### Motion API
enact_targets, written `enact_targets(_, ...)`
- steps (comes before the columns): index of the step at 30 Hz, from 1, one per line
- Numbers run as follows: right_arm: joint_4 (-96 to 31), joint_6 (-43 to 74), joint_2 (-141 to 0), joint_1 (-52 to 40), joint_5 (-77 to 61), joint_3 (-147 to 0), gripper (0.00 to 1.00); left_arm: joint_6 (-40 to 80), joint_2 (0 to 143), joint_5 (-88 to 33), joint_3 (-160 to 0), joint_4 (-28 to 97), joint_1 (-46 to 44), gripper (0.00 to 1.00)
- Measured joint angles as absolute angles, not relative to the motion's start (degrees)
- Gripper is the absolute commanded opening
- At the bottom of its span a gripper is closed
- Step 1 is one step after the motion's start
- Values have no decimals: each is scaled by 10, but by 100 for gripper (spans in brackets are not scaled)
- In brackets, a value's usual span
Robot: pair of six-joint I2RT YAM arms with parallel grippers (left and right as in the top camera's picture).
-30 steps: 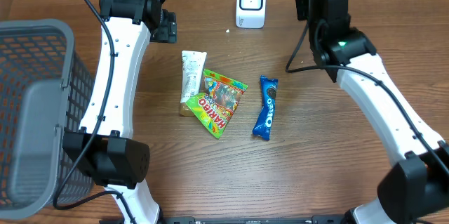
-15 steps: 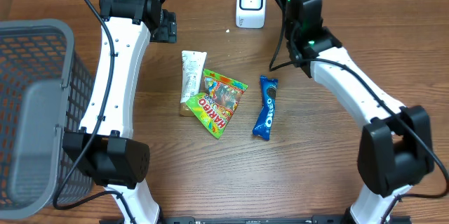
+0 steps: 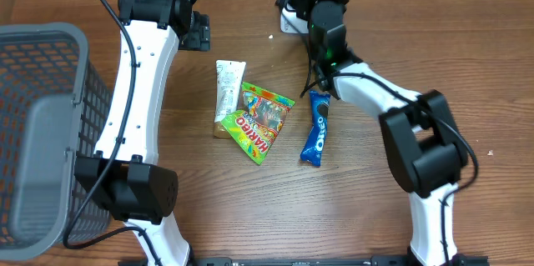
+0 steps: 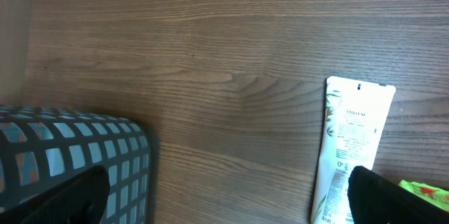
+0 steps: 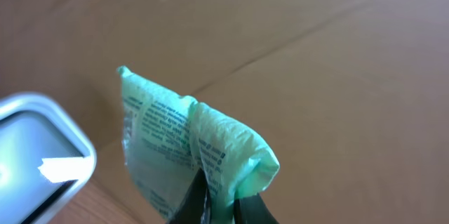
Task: Scan the item barcode
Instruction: 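Lift the wipes pack with the right gripper up to the white scanner, then hold the wipes pack barcode in front of the scanner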
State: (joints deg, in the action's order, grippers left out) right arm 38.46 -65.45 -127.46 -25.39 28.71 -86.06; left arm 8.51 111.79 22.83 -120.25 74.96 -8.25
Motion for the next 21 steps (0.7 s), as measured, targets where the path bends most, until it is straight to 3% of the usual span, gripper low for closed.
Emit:
enact_targets(7,430,-745,-1343,-253,276,-860,4,85,1118,228,-1202,750,-83,100)
enact_targets(21,454,-794,-1344,-259,272,-861,4,85,1118,228,-1202,750,-83,100)
